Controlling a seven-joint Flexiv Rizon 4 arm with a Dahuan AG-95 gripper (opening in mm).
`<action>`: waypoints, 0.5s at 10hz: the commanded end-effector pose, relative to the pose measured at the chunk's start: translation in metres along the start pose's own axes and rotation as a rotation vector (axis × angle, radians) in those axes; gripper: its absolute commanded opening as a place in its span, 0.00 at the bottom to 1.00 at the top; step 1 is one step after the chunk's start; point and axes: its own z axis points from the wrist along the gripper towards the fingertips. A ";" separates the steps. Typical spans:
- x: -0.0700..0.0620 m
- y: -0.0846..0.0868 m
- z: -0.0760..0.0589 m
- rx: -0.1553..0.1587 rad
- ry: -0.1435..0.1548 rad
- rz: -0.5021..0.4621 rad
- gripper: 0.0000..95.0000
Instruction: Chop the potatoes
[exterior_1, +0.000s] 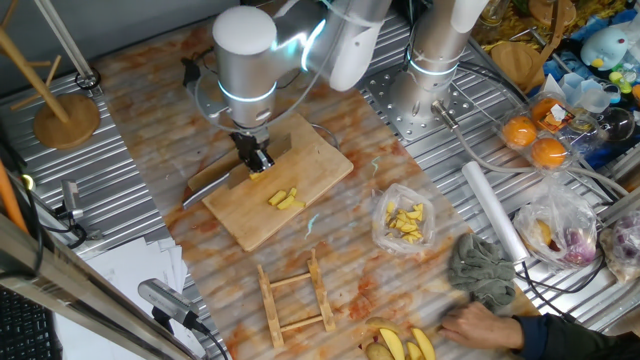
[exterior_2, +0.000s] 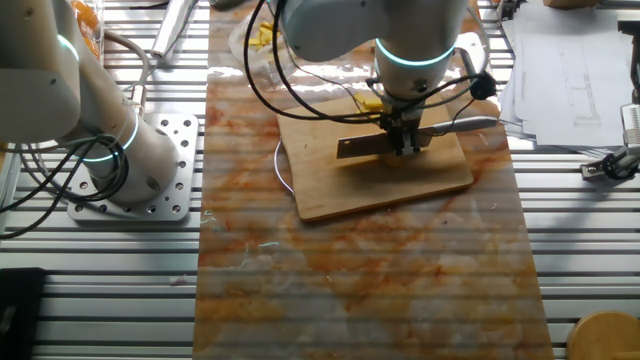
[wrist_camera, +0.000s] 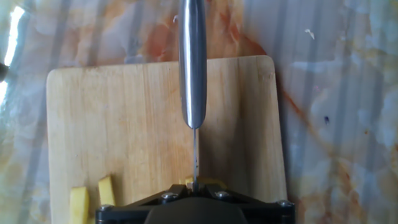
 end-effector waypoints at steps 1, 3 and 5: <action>0.000 0.006 0.000 -0.026 0.015 0.010 0.00; -0.003 0.014 -0.024 -0.014 0.027 0.008 0.00; -0.002 0.016 -0.018 -0.015 0.020 0.007 0.00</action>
